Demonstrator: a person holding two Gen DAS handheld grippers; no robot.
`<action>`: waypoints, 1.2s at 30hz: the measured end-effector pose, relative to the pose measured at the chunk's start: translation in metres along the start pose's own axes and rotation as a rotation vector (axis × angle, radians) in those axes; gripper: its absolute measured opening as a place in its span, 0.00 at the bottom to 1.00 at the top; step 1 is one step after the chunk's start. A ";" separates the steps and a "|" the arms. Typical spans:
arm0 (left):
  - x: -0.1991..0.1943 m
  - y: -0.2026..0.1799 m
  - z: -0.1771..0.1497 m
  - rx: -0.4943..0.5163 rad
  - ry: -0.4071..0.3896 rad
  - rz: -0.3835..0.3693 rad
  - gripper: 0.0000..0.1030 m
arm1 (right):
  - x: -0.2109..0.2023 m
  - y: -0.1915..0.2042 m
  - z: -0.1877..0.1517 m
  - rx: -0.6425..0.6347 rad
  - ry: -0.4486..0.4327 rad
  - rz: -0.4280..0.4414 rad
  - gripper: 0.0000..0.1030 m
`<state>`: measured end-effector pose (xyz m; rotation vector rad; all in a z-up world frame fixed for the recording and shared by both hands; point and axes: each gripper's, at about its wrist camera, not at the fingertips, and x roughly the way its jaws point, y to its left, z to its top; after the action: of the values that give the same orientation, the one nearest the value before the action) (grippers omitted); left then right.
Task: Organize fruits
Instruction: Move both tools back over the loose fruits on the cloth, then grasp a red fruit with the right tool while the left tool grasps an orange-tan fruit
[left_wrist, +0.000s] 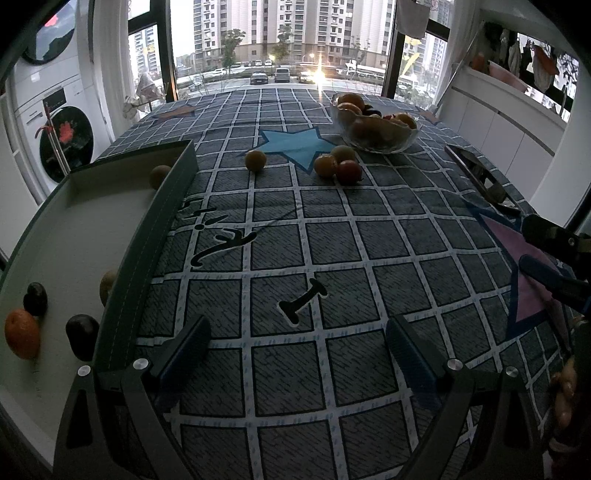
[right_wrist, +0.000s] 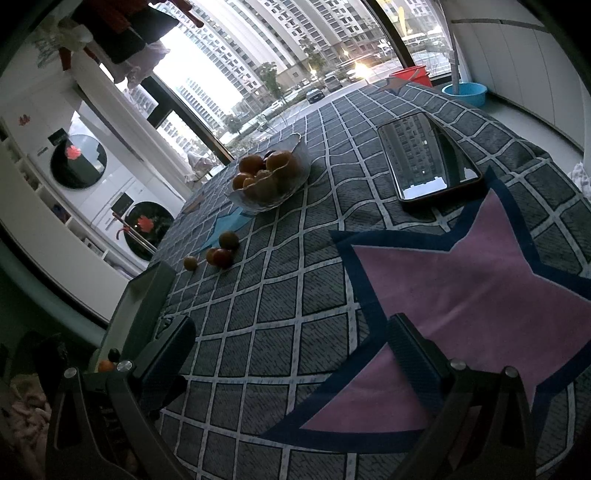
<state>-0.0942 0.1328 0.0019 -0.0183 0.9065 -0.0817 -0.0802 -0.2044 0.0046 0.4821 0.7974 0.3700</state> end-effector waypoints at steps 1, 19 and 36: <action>0.000 0.000 0.000 0.000 0.000 0.001 0.94 | -0.001 -0.001 0.000 0.000 0.000 0.001 1.00; -0.002 0.001 -0.001 -0.006 -0.008 -0.020 0.94 | -0.004 -0.008 0.000 0.032 0.003 0.046 1.00; -0.015 0.019 -0.004 -0.096 -0.097 -0.071 0.94 | 0.082 0.085 0.045 -0.309 0.339 -0.284 1.00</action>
<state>-0.1048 0.1532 0.0102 -0.1429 0.8121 -0.1028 -0.0054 -0.1059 0.0297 0.0117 1.1001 0.3067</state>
